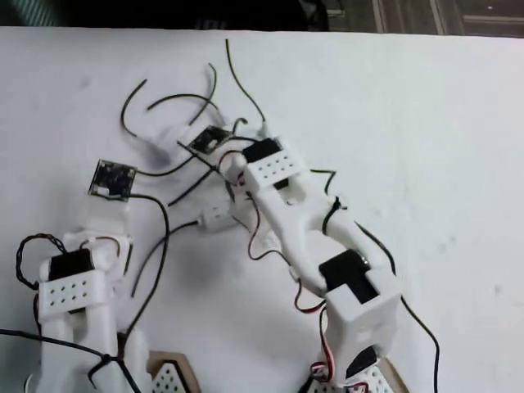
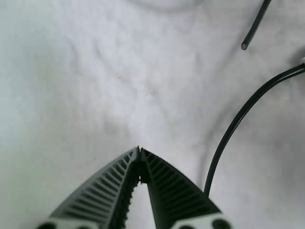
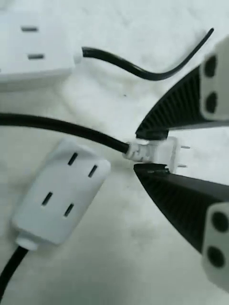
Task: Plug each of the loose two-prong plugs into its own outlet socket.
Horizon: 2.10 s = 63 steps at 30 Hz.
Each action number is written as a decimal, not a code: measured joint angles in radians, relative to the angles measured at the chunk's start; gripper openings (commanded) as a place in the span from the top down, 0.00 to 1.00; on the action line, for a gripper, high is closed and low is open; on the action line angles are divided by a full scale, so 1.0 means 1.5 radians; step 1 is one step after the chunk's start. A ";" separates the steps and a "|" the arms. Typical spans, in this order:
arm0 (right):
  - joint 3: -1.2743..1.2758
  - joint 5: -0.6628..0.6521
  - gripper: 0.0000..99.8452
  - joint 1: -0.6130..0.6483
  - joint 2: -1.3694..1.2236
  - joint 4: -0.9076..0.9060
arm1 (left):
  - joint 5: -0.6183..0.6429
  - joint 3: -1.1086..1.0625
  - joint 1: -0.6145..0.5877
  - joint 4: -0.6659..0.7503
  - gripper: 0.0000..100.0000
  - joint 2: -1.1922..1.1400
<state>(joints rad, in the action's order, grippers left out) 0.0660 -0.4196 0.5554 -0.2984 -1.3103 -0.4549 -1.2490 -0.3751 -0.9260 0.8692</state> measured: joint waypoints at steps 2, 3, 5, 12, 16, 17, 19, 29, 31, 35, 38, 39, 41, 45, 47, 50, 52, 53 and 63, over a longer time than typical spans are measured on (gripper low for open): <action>0.000 0.000 0.84 0.004 0.000 -0.020 | 0.000 0.000 0.000 0.000 0.97 0.000; 0.000 0.000 0.85 0.004 0.000 -0.025 | 0.000 0.000 0.000 0.000 0.97 0.000; 0.000 0.000 0.87 0.000 0.007 -0.033 | 0.000 0.000 0.000 0.000 0.97 0.000; 0.000 -0.033 0.88 -0.041 0.010 -0.034 | 0.000 0.000 0.000 0.000 0.97 0.000; 0.000 -0.043 0.88 -0.042 -0.030 -0.032 | 0.000 0.000 0.000 0.000 0.97 0.000; 0.000 -0.043 0.88 -0.042 -0.038 -0.026 | 0.000 0.000 0.000 0.000 0.97 0.000; -0.001 -0.044 0.88 -0.042 -0.048 -0.017 | 0.000 0.000 0.000 0.000 0.97 0.000; -0.014 -0.044 0.88 -0.026 -0.080 -0.015 | 0.000 0.000 0.000 0.000 0.97 0.000; -0.015 -0.044 0.88 -0.017 -0.087 -0.015 | 0.000 0.000 0.000 0.000 0.97 0.000; -0.019 -0.027 0.88 0.001 -0.102 -0.009 | 0.000 0.000 0.000 0.000 0.97 0.000; -0.018 -0.016 0.88 0.018 -0.103 -0.012 | 0.000 0.000 0.000 0.000 0.97 0.000; -0.017 -0.015 0.88 0.020 -0.104 -0.014 | 0.000 0.000 0.000 0.000 0.97 0.000; -0.018 -0.014 0.88 0.021 -0.104 -0.014 | 0.000 0.000 0.000 0.000 0.97 0.000; -0.017 -0.015 0.89 0.021 -0.104 -0.014 | 0.000 0.000 0.000 0.000 0.97 0.001; -0.017 -0.015 0.92 0.019 -0.104 -0.014 | 0.000 0.000 0.000 0.000 0.97 0.001; -0.021 -0.015 0.92 0.002 -0.104 -0.014 | 0.000 0.000 0.000 0.000 0.97 0.001; -0.020 -0.015 0.89 -0.006 -0.104 -0.014 | 0.000 0.000 0.000 0.000 0.97 0.001; -0.020 -0.015 0.88 -0.009 -0.104 -0.017 | 0.000 0.000 0.000 0.000 0.97 0.001; -0.086 -0.016 0.85 0.017 -0.107 -0.150 | 0.000 0.000 0.000 0.000 0.97 0.001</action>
<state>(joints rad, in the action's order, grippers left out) -0.0629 -0.4442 0.5815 -0.4595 -1.5359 -0.4549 -1.2490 -0.3751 -0.9260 0.8707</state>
